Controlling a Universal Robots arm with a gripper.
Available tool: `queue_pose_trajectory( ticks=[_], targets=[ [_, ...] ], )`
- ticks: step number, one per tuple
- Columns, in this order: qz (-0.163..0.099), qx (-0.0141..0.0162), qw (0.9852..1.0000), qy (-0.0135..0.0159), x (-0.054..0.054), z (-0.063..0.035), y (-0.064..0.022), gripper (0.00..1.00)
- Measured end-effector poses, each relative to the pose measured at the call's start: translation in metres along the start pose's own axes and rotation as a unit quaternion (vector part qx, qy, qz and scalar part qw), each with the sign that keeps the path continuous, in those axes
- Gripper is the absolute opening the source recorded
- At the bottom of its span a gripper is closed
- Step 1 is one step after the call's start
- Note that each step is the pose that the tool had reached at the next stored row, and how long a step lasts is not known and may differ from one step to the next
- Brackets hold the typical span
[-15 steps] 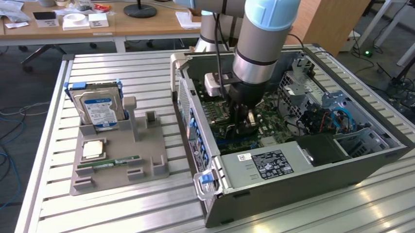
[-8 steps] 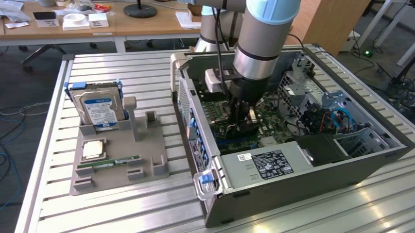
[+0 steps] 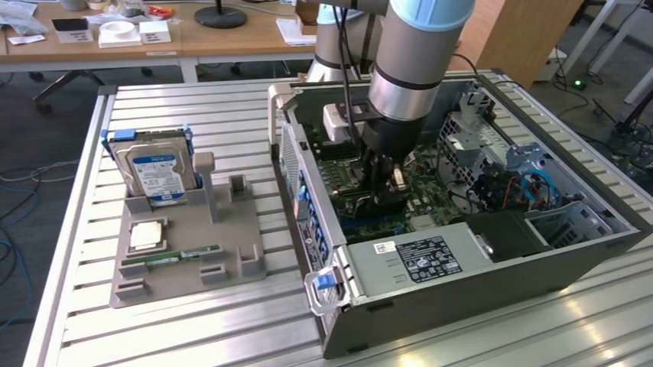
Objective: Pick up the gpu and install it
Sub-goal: 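Insert the gpu into the slot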
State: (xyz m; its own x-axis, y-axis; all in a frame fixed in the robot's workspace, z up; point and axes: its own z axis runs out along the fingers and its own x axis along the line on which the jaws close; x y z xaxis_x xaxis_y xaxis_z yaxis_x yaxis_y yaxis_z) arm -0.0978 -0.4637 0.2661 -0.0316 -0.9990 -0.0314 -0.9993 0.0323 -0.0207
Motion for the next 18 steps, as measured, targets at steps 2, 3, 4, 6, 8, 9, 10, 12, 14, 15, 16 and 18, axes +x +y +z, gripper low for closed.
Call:
queue_pose_trajectory(
  ticks=[2,3,4,6,8,9,10,12,14,15,16,18],
  targets=[
    [0.0,0.0001,1.0,-0.0001,0.0,-0.0015,0.0,0.44],
    [0.0,0.0001,1.0,-0.0001,0.0,-0.0027,-0.0001,0.44],
    [0.0,0.0001,1.0,-0.0001,0.0,-0.0039,-0.0001,0.44],
    [0.0,0.0001,1.0,-0.0002,0.0,-0.0068,-0.0001,0.44],
    [0.0,0.0002,1.0,-0.0002,0.0,-0.0113,-0.0002,0.44],
    [0.0,0.0005,1.0,-0.0002,0.0,-0.0138,-0.0003,0.44],
    [0.0,0.0006,1.0,-0.0002,-0.001,-0.0166,-0.0003,0.44],
    [0.0,0.0009,1.0,-0.0001,-0.001,-0.0224,-0.0004,0.44],
    [0.0,0.0011,1.0,-0.0002,-0.001,-0.0279,-0.0005,0.44],
    [0.0,0.0012,1.0,-0.0001,-0.001,-0.0299,-0.0006,0.44],
    [0.0,0.0012,1.0,-0.0001,-0.001,-0.0309,-0.0006,0.44],
    [0.0,0.0013,1.0,-0.0003,-0.001,-0.0315,-0.0006,0.44]
  ],
)
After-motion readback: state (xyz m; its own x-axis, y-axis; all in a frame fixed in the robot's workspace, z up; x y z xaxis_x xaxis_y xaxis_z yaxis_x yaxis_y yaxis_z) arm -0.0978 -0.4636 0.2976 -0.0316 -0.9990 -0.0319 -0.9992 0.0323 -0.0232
